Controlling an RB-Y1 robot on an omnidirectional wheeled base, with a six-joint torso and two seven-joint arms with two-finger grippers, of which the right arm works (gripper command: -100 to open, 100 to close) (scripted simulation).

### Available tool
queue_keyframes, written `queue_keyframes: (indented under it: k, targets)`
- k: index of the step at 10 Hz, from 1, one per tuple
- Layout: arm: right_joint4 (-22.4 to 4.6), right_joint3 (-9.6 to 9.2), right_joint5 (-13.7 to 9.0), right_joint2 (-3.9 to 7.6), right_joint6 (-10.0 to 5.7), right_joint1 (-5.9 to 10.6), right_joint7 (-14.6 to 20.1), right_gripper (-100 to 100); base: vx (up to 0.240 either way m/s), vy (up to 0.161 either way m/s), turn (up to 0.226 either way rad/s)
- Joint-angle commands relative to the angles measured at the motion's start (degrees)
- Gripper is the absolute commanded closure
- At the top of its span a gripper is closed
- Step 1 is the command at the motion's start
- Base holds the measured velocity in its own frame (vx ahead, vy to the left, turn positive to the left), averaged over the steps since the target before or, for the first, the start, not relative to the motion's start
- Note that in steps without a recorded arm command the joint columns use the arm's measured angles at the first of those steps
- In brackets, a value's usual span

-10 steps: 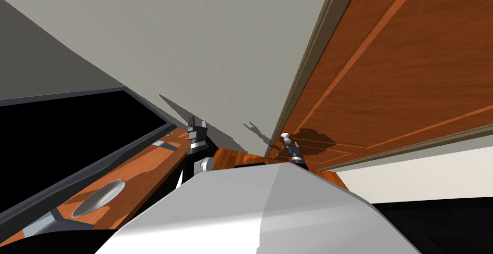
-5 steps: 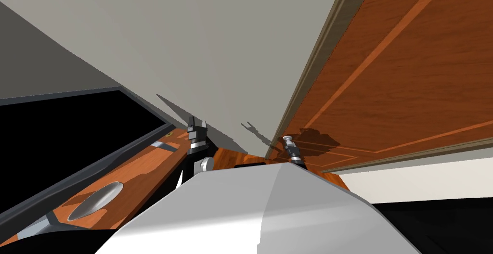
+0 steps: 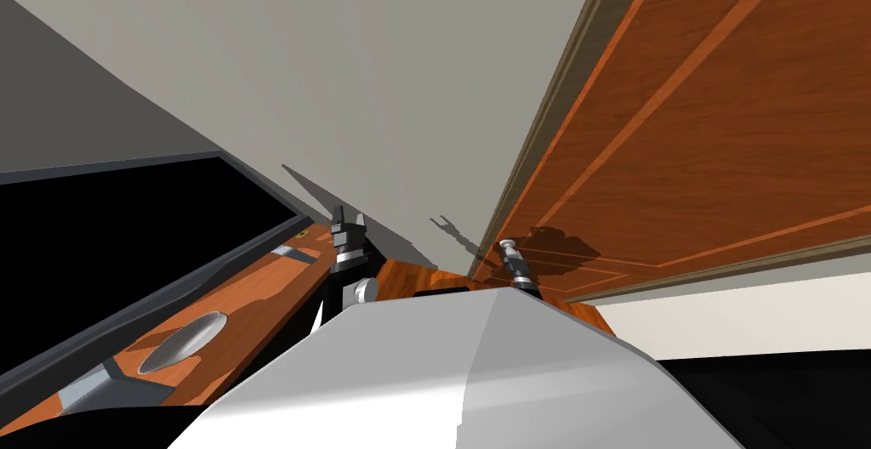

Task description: Pull the door open

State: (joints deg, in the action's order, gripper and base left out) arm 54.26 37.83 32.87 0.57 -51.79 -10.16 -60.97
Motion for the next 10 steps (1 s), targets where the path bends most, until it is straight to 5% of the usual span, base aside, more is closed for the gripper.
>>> queue_keyframes:
  k: [1, 10]
  targets:
    - [-0.12, 0.02, -0.21, 0.17, 0.04, -0.26, 0.3, 100, -0.209, -0.025, 0.032]
    - [0.04, -1.18, -2.04, 1.44, 0.1, -0.42, 3.49, 100, -0.226, -0.006, 0.015]
